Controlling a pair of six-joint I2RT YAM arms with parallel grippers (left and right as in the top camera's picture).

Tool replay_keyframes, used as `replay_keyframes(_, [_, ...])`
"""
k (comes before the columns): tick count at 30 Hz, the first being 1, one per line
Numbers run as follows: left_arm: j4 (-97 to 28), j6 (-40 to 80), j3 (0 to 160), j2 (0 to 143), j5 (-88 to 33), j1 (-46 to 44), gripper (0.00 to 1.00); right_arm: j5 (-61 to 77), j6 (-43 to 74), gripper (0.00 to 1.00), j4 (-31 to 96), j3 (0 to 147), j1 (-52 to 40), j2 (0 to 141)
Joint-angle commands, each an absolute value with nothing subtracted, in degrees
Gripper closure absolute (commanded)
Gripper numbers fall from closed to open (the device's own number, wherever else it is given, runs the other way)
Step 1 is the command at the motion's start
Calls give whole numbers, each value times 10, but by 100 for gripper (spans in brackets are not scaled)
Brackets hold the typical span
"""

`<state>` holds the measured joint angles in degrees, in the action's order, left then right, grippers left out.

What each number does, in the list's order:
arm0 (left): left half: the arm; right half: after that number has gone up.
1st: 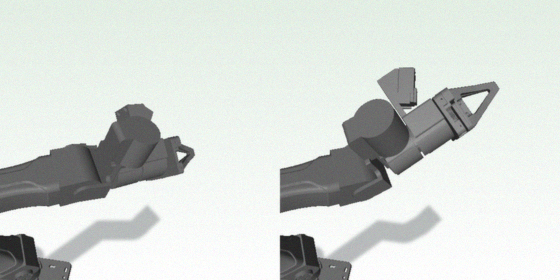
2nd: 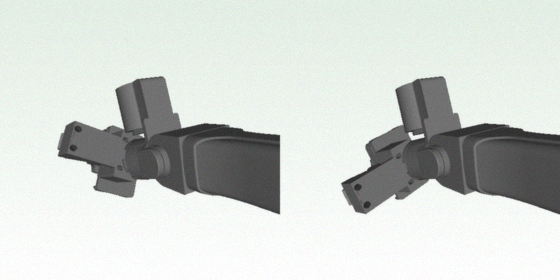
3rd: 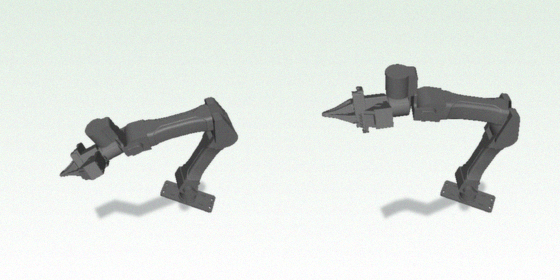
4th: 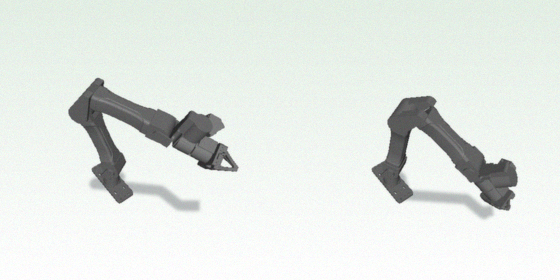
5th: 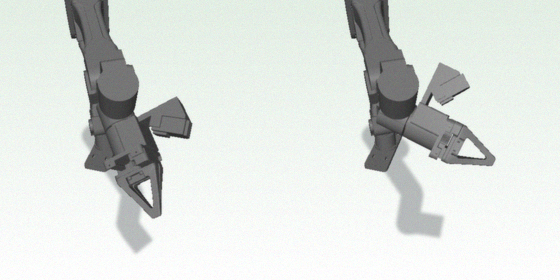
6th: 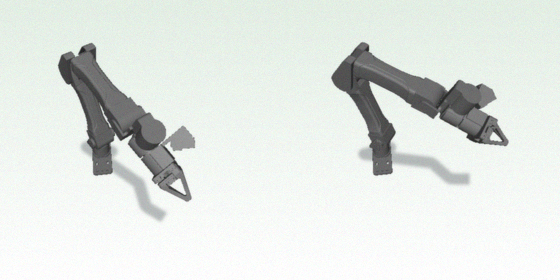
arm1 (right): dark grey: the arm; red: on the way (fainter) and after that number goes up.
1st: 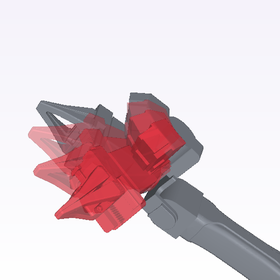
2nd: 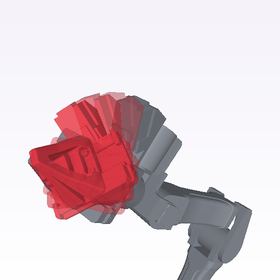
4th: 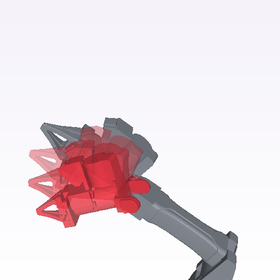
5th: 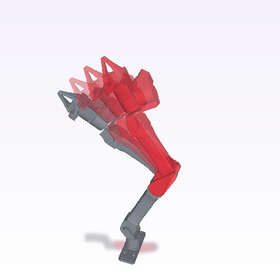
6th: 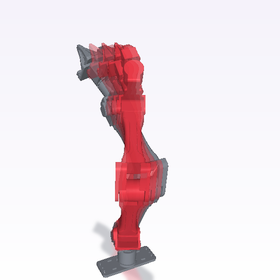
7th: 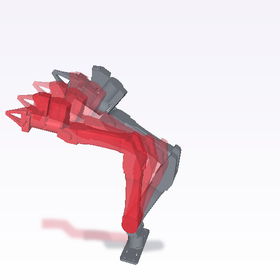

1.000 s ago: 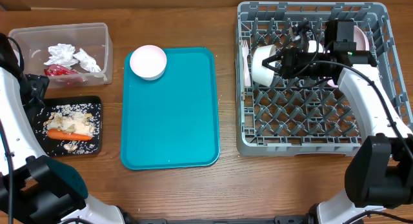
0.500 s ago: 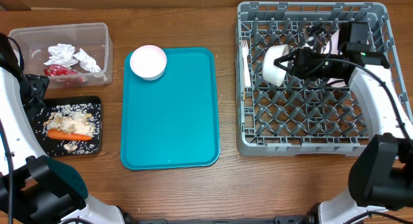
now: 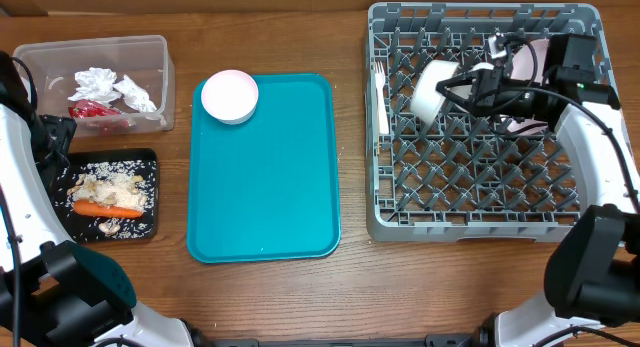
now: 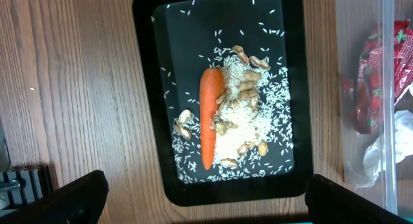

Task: Sort waste into correct bins and load items into the dishwasher rack
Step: 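Set the white bowl upside down in the rack center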

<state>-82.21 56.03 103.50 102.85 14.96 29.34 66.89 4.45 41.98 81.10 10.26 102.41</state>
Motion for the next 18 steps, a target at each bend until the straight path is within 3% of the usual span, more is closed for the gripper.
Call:
replay_keyframes(1, [-822, 573, 1033, 1019, 150, 291, 0, 689, 40, 96, 417, 810, 88, 1027])
replay_keyframes(18, [-822, 573, 1033, 1019, 149, 291, 0, 644, 45, 96, 345, 742, 77, 1027])
